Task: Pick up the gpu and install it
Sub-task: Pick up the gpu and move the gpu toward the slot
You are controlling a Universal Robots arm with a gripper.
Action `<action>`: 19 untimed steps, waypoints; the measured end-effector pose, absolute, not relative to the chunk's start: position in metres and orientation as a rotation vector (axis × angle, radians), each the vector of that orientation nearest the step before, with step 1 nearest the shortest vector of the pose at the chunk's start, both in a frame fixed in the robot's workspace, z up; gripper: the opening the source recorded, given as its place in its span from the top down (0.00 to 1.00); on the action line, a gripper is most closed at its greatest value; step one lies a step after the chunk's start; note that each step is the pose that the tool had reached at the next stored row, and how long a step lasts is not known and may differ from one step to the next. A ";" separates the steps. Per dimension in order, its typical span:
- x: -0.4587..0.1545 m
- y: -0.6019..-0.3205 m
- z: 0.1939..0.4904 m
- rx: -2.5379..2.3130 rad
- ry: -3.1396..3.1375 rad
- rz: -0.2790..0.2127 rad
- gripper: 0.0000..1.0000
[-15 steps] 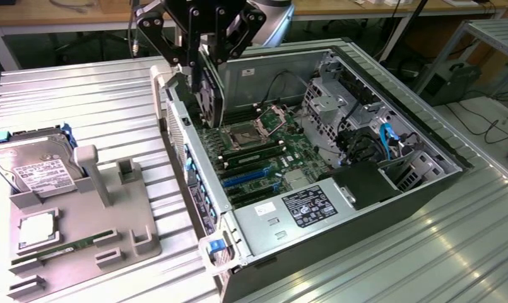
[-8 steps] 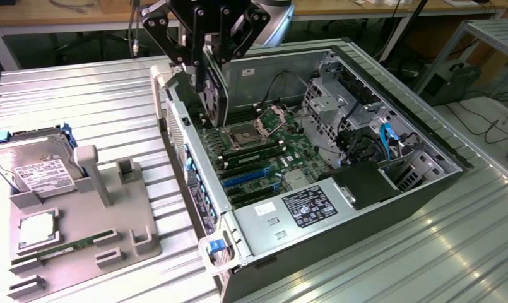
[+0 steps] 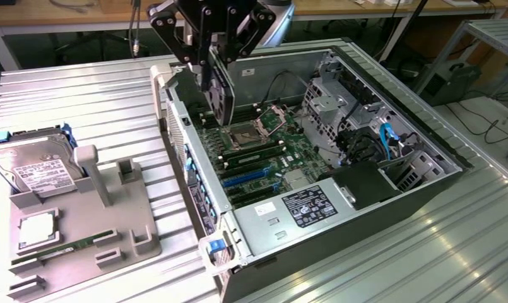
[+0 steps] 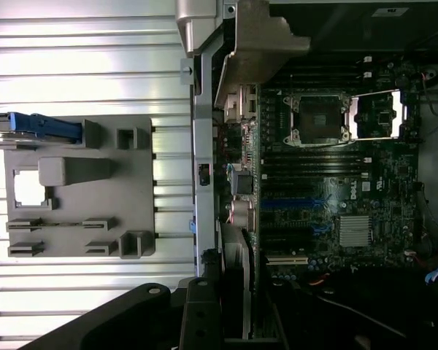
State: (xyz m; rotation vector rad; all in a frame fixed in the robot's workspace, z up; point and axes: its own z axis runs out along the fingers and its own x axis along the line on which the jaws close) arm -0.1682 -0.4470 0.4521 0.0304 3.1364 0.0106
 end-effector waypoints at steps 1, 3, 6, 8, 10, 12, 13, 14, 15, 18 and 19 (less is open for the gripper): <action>-0.167 -0.447 0.452 0.030 3.136 0.011 0.73; -0.165 -0.447 0.452 0.030 3.136 0.011 0.73; -0.162 -0.447 0.452 0.030 3.136 0.011 0.73; -0.160 -0.447 0.452 0.030 3.136 0.011 0.73; -0.157 -0.447 0.452 0.030 3.136 0.011 0.73; -0.154 -0.447 0.452 0.030 3.136 0.011 0.73; -0.153 -0.447 0.452 0.030 3.136 0.011 0.73; -0.152 -0.447 0.452 0.030 3.136 0.011 0.73; -0.150 -0.447 0.452 0.030 3.136 0.011 0.73; -0.146 -0.447 0.452 0.030 3.136 0.011 0.73; -0.145 -0.447 0.452 0.030 3.136 0.011 0.73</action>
